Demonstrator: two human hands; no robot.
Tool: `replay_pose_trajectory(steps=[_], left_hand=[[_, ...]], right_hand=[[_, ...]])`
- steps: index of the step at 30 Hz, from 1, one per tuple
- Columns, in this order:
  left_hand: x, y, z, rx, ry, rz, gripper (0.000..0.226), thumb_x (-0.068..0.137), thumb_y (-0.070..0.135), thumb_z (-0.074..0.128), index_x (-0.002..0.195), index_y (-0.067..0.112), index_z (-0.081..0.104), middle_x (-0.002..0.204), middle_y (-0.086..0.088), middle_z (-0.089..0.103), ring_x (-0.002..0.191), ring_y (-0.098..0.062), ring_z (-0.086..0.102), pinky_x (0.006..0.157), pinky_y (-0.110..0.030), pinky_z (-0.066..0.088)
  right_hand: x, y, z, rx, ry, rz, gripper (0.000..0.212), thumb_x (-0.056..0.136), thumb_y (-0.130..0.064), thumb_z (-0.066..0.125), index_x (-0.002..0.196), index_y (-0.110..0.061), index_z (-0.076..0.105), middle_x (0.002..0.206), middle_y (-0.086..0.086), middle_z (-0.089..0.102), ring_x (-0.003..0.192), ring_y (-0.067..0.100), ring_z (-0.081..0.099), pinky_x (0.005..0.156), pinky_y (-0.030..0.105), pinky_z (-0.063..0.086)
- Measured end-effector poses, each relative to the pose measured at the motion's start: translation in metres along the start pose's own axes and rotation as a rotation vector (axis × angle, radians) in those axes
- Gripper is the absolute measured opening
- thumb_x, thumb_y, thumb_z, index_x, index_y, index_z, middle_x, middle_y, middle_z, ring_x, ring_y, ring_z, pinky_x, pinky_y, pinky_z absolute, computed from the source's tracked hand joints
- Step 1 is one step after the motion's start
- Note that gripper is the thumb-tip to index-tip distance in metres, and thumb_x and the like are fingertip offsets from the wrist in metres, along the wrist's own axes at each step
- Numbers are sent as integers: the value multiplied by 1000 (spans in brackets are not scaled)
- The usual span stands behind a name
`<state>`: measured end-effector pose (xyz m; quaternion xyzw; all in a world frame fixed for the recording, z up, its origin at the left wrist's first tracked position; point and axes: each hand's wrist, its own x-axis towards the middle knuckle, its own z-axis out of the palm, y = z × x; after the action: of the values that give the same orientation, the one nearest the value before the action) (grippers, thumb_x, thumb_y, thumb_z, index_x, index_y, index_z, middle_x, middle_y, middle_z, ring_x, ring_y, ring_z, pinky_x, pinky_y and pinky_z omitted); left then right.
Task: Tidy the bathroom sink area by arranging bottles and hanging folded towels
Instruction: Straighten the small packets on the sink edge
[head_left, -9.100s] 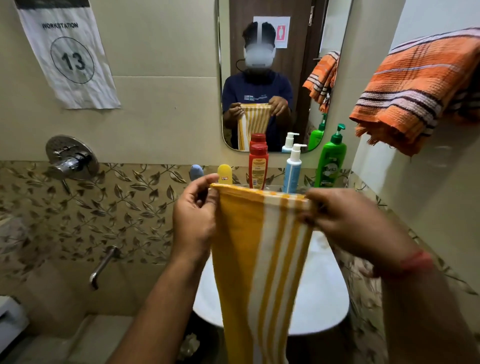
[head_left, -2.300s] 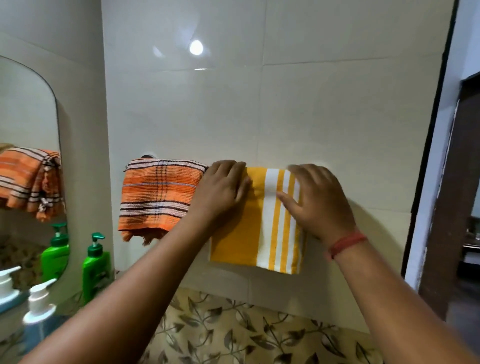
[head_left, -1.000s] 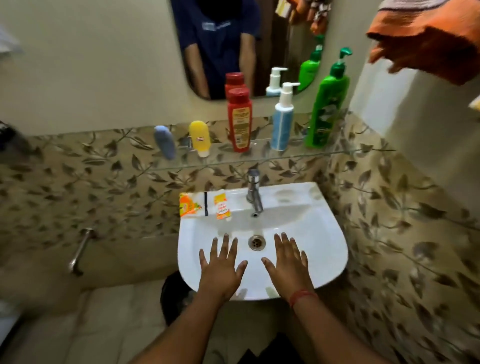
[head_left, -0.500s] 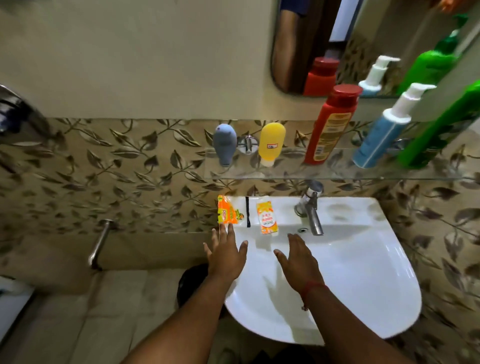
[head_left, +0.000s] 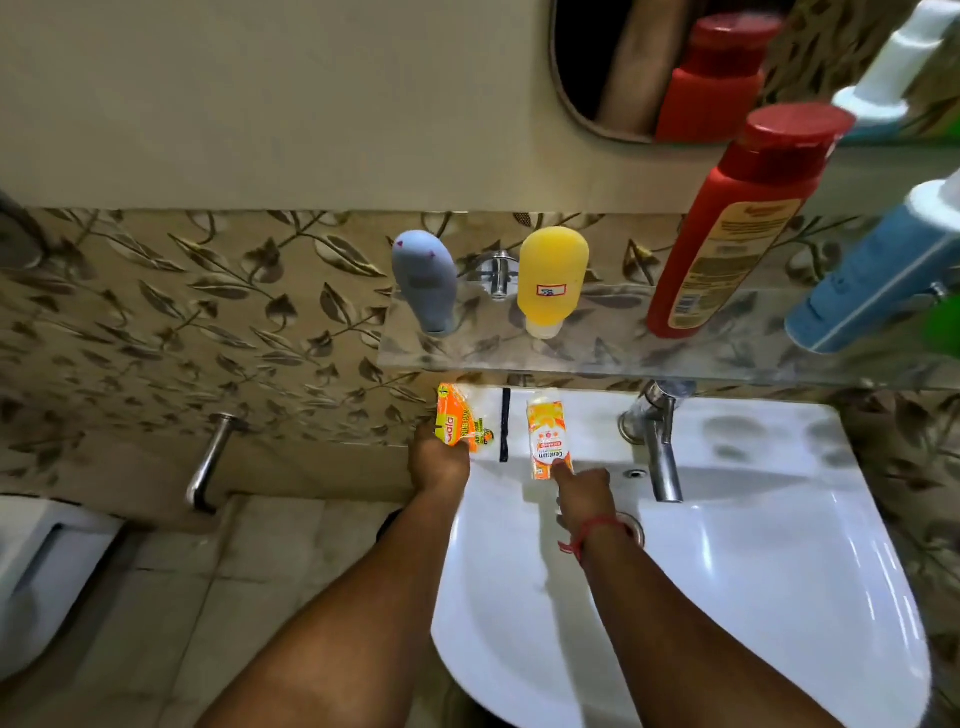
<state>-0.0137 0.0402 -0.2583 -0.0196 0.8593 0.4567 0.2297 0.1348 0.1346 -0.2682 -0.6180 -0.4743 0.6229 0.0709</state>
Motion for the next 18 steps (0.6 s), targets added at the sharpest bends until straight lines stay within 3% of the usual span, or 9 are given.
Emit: replay_pose_trajectory(steps=[1,3,5,9,14,18], left_hand=[[4,-3,2,40,38,-1,26,82,9,70,107,11,66,104,-16,72,95,-38,68,85,-43,55],[14,-11,6,84,106,10,23,78,12,70,101,14,68,98,-15,72,92,-37,68,84,-45,57],[14,-14,3,23,138,18,19,79,8,71,98,10,69,94,-16,73,88,-36,69,80,-41,57],[-9,-14,-18,-208,93,19,18,90,-2,66,106,2,61,98,-12,70,87,-26,65,71,-27,46],[-29,-42,-55,-478,101,-67,18,94,-1,63,111,3,58,100,-11,71,90,-26,68,84,-39,56],[-24,-80,-95,-559,138,-130,16,96,-3,59,111,3,56,106,-19,69,91,-29,66,68,-32,54]], right_hand=[[5,3,2,29,-25,6,63,78,-53,63,117,-6,50,97,13,64,79,27,60,77,42,54],[-2,-3,4,118,-83,20,32,90,-34,61,108,-7,60,89,13,67,70,24,62,65,35,53],[-5,-7,4,185,-143,10,12,96,-17,55,101,-8,61,82,12,66,63,21,61,58,29,48],[-11,-8,7,253,-137,-65,12,97,-11,53,104,-5,61,79,10,66,61,20,62,59,29,49],[-56,8,23,232,-136,-225,7,98,-16,55,100,-16,62,85,7,71,67,20,67,63,33,58],[-93,15,68,108,-276,-338,9,99,-18,55,103,-13,61,86,10,70,63,19,65,55,33,55]])
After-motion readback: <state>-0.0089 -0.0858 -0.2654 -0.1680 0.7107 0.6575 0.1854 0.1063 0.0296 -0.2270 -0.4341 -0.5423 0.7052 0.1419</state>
